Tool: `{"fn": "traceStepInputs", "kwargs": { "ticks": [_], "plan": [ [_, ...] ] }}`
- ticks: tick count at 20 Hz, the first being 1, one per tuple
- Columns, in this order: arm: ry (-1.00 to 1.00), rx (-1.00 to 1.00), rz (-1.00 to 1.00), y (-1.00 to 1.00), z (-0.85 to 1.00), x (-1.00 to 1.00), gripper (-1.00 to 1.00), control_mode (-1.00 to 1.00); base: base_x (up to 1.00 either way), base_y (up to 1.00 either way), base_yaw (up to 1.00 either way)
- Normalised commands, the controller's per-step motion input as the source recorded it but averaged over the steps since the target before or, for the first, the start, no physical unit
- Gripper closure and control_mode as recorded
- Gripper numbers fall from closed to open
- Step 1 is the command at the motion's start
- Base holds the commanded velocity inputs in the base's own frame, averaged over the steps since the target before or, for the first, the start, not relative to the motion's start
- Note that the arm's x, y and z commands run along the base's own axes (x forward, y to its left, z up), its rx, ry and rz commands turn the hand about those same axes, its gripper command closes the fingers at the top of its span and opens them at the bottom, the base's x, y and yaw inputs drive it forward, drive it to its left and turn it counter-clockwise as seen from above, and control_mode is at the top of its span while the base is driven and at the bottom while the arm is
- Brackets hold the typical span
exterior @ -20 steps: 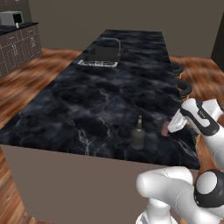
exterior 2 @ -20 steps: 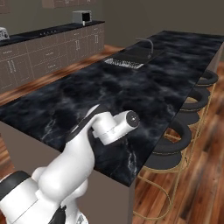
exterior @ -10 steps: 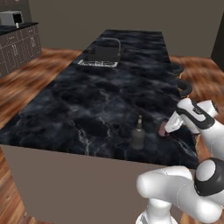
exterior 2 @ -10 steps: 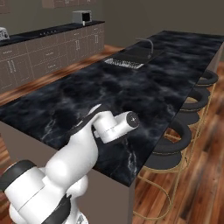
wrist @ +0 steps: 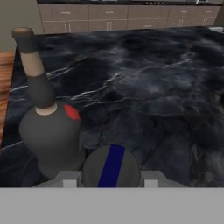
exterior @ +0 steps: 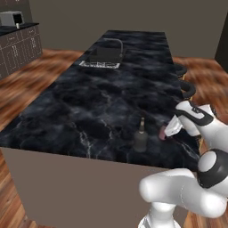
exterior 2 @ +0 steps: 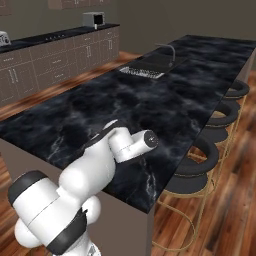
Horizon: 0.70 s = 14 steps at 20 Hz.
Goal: Move the drinks to the dining counter.
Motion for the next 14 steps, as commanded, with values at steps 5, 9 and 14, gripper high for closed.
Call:
{"fn": "traceStepInputs", "kwargs": {
  "ticks": [5,9,14],
  "plan": [
    [0.0,0.0,0.0,0.0,-0.18,0.18,1.0,-1.0,0.0,0.0,0.0],
    [0.0,0.0,0.0,0.0,-0.2,0.18,1.0,-1.0,0.0,0.0,0.0],
    [0.0,0.0,0.0,0.0,-0.22,0.14,1.0,-1.0,0.0,0.0,0.0]
  ]
}}
